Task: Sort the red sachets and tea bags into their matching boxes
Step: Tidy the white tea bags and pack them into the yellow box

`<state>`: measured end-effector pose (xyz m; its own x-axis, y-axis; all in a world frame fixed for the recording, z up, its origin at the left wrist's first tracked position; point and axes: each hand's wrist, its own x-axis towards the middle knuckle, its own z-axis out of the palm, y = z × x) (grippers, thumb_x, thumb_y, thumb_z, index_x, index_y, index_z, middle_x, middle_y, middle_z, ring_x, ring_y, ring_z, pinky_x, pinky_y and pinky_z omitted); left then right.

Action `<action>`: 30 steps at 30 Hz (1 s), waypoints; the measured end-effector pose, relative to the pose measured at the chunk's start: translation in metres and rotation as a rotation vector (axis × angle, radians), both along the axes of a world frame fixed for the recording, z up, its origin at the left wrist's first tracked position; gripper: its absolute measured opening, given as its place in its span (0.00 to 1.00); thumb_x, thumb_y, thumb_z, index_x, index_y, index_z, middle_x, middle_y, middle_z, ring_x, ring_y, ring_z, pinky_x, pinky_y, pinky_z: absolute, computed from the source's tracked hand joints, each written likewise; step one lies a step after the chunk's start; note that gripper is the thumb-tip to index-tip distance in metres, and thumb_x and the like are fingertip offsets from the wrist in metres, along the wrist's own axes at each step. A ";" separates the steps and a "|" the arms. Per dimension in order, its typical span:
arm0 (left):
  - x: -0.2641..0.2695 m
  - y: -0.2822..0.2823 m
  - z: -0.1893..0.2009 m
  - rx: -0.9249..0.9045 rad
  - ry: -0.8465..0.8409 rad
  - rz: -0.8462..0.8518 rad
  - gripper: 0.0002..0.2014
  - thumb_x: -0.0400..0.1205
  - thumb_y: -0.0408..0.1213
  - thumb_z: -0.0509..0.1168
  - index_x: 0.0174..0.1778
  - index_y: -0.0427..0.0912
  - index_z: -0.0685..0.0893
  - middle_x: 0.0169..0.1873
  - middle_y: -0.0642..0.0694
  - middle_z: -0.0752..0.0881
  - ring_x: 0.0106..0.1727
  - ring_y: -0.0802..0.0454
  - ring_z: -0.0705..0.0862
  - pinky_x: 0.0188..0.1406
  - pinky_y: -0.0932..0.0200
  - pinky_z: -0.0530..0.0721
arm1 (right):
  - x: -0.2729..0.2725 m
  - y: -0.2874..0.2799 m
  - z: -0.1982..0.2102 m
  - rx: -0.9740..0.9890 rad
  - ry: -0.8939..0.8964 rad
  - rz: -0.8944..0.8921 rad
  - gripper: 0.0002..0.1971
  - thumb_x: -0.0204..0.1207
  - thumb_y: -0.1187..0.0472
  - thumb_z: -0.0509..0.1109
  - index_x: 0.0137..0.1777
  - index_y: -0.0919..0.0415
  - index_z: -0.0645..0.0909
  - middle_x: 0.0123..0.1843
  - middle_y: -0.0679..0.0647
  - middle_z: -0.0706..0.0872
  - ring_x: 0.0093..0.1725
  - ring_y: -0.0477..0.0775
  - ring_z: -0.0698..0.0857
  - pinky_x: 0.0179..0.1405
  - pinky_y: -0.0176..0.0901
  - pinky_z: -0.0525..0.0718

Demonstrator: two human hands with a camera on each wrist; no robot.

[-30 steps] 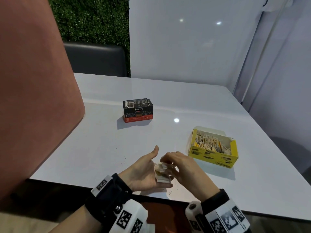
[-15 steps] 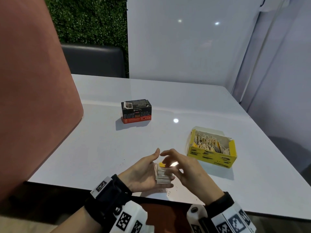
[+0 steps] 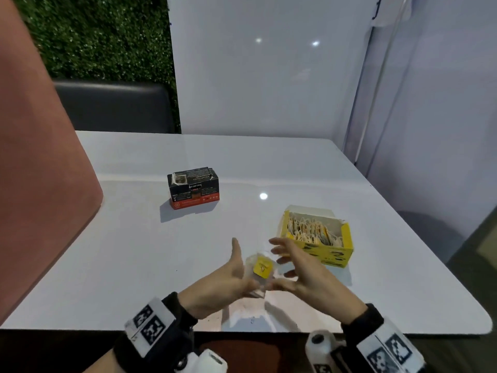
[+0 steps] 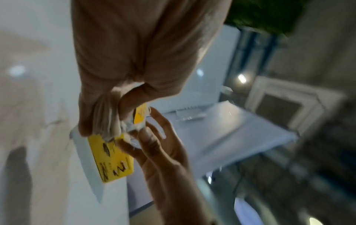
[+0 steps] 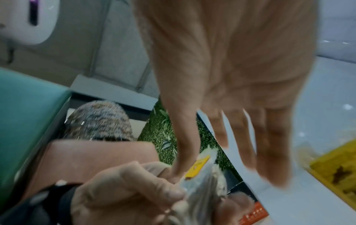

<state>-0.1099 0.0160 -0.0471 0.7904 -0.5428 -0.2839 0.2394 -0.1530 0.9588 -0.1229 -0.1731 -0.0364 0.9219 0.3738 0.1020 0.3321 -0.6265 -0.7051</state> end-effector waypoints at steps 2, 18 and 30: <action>0.004 -0.011 0.006 0.281 -0.249 -0.117 0.54 0.81 0.41 0.62 0.70 0.53 0.13 0.61 0.42 0.85 0.60 0.47 0.84 0.68 0.53 0.78 | 0.003 -0.012 0.004 -0.036 0.088 0.049 0.32 0.68 0.50 0.77 0.70 0.45 0.66 0.58 0.41 0.78 0.55 0.42 0.81 0.48 0.31 0.83; 0.091 -0.129 0.072 0.721 -0.813 -0.473 0.45 0.78 0.37 0.70 0.83 0.40 0.46 0.65 0.41 0.82 0.65 0.45 0.78 0.65 0.55 0.76 | 0.009 -0.129 0.017 -0.151 -0.071 -0.284 0.19 0.65 0.72 0.77 0.47 0.48 0.79 0.38 0.48 0.86 0.34 0.40 0.81 0.38 0.32 0.82; 0.132 -0.199 0.041 1.018 -1.382 -0.940 0.12 0.80 0.26 0.61 0.58 0.37 0.82 0.49 0.39 0.82 0.61 0.41 0.75 0.44 0.57 0.70 | 0.056 -0.149 -0.039 -0.217 0.203 -0.295 0.07 0.72 0.60 0.67 0.46 0.46 0.80 0.51 0.68 0.85 0.50 0.70 0.85 0.53 0.66 0.83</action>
